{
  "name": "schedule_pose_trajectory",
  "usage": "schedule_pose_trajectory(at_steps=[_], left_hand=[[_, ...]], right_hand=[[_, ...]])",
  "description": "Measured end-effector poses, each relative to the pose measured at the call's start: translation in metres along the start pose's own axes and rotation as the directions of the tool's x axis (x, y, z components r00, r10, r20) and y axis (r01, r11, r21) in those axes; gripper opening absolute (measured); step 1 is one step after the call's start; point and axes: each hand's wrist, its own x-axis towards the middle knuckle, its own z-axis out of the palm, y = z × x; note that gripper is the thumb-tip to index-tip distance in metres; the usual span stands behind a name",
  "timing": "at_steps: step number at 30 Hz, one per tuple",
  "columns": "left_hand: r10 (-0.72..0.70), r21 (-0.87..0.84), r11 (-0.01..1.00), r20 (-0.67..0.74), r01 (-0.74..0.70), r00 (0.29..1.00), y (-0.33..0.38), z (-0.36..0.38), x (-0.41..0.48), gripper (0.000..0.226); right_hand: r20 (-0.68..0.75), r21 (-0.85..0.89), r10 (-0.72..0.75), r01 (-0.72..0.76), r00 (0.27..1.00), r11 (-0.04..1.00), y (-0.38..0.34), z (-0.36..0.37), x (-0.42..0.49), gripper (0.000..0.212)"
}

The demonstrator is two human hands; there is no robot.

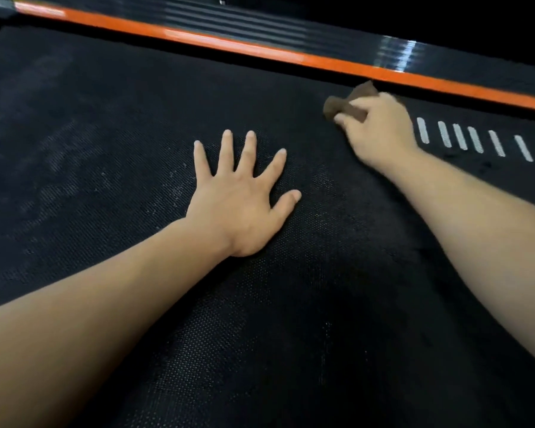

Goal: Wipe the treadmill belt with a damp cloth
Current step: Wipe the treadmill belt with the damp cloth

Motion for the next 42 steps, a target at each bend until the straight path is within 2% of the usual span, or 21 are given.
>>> schedule_pose_trajectory(at_steps=[2,3,8,9,10,13,15,17,20,22,23,26,27,29,32,34,37,39,42], left_hand=[[0.000,0.001,1.000,-0.004,0.000,1.000,0.000,0.000,0.000,0.077],[0.003,-0.001,1.000,-0.001,-0.003,1.000,0.000,0.000,0.000,0.077],[0.002,-0.015,1.000,-0.008,-0.002,1.000,0.001,-0.001,0.000,0.078],[0.005,-0.018,1.000,-0.007,-0.005,1.000,0.001,-0.001,0.000,0.078],[0.004,-0.022,1.000,-0.007,-0.004,1.000,0.000,-0.001,-0.001,0.078],[-0.001,-0.027,1.000,-0.010,0.001,1.000,0.001,-0.002,-0.001,0.078],[-0.003,-0.024,1.000,-0.007,0.002,1.000,0.001,-0.002,-0.001,0.078],[-0.006,-0.023,1.000,-0.009,0.006,1.000,0.001,-0.002,-0.001,0.077],[-0.004,-0.021,1.000,-0.007,0.004,1.000,0.001,-0.002,-0.002,0.078],[-0.003,-0.027,1.000,-0.010,0.002,1.000,0.001,-0.002,-0.002,0.078],[-0.002,-0.030,1.000,-0.012,0.001,1.000,0.000,-0.003,-0.002,0.078],[-0.002,-0.041,0.999,-0.027,0.001,1.000,0.001,-0.002,-0.002,0.078],[-0.004,-0.042,0.999,-0.027,0.003,1.000,0.001,-0.001,-0.002,0.078],[-0.007,-0.035,0.999,-0.024,0.006,1.000,0.002,-0.001,-0.002,0.078],[-0.008,-0.036,0.999,-0.022,0.007,1.000,0.002,-0.001,-0.002,0.078],[-0.007,-0.035,0.999,-0.025,0.006,1.000,0.001,-0.001,-0.001,0.078],[-0.007,-0.043,0.999,-0.036,0.005,0.999,0.002,0.000,-0.002,0.078],[-0.008,-0.045,0.999,-0.032,0.006,0.999,0.001,0.000,-0.002,0.078],[-0.012,-0.044,0.999,-0.023,0.011,1.000,0.001,-0.001,-0.002,0.078]], right_hand=[[-0.041,0.007,0.138,-0.137,0.990,0.990,0.004,0.003,0.022,0.024],[-0.060,0.001,0.140,-0.141,0.988,0.990,-0.002,0.007,0.024,0.024],[0.079,0.107,-0.160,0.152,0.984,0.983,-0.042,0.018,-0.014,0.027],[0.082,0.096,-0.168,0.160,0.982,0.982,-0.039,0.015,-0.010,0.026],[0.064,0.067,-0.125,0.120,0.990,0.990,-0.035,0.014,0.002,0.025],[-0.048,0.007,0.137,-0.137,0.989,0.991,-0.020,0.021,0.048,0.027],[-0.098,-0.029,0.187,-0.190,0.978,0.981,-0.026,0.030,0.061,0.025],[-0.083,-0.037,0.141,-0.145,0.986,0.989,-0.040,0.036,0.058,0.026],[0.004,0.036,-0.064,0.064,0.998,0.997,-0.049,0.036,0.043,0.026],[0.025,-0.001,-0.104,0.104,0.994,0.995,-0.038,0.029,0.041,0.028],[0.013,-0.042,-0.054,0.054,0.998,0.998,-0.027,0.024,0.047,0.030],[-0.062,-0.063,0.243,-0.247,0.968,0.967,0.009,0.007,0.061,0.032],[-0.089,-0.067,0.271,-0.277,0.959,0.959,0.012,0.005,0.058,0.031],[-0.067,-0.062,0.174,-0.179,0.982,0.982,0.003,0.010,0.041,0.028],[0.084,0.060,-0.058,0.053,0.995,0.997,-0.006,0.007,0.011,0.023],[0.087,-0.002,-0.020,0.020,0.996,1.000,0.008,-0.001,0.024,0.024],[-0.053,-0.045,0.234,-0.237,0.971,0.971,0.030,-0.008,0.052,0.031],[-0.066,-0.049,0.206,-0.209,0.976,0.977,0.024,-0.001,0.045,0.028],[0.072,0.039,-0.003,0.000,0.997,0.999,0.010,-0.002,0.007,0.022]])
